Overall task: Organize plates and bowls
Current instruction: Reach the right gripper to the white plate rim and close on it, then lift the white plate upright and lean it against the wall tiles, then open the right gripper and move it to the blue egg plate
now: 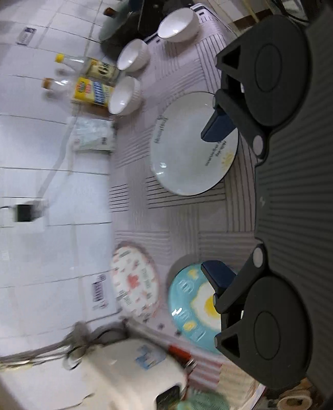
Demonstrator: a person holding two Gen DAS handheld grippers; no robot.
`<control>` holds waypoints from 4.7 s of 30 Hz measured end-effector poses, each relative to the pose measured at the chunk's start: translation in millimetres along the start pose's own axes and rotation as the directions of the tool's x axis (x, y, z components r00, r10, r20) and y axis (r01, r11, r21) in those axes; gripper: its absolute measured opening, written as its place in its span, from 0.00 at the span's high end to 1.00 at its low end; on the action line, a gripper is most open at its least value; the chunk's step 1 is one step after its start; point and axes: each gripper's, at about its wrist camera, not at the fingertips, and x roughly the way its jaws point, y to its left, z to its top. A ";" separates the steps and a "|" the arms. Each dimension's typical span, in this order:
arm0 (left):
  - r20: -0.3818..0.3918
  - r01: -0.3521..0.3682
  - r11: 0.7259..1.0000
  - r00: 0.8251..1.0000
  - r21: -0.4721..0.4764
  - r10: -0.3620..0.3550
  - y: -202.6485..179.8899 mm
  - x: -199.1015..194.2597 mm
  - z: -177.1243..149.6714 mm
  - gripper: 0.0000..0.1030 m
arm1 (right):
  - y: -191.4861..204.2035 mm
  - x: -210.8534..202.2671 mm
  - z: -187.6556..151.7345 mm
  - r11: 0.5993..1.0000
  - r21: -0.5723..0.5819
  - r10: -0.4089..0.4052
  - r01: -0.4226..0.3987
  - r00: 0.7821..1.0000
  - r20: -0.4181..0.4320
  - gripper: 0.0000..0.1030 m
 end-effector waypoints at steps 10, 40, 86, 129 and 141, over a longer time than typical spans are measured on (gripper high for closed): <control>-0.160 0.057 0.991 0.984 -0.119 -0.076 -5.9 94.6 -8.8 0.15 | -49.3 125.1 -57.4 0.955 0.233 0.235 -0.183 0.947 -0.220 0.16; -0.265 0.017 0.967 0.960 -0.254 -0.087 -24.2 143.2 -8.1 0.73 | -86.0 216.4 -93.9 0.830 0.358 0.549 -0.427 0.734 -0.399 0.78; -0.311 -0.049 0.957 0.949 -0.287 -0.045 11.2 275.5 123.7 0.73 | -61.7 358.8 0.1 0.951 0.083 0.304 -0.299 0.846 -0.438 0.62; -0.117 -0.156 0.957 0.984 -0.244 0.131 169.1 38.8 -7.4 0.48 | 129.1 127.4 9.3 0.909 -0.005 0.410 -0.417 0.895 -0.175 0.30; -0.190 -0.128 0.990 0.975 -0.051 0.116 218.9 72.8 -23.5 0.27 | 189.4 163.8 -25.9 0.936 -0.023 0.345 -0.351 0.929 -0.133 0.10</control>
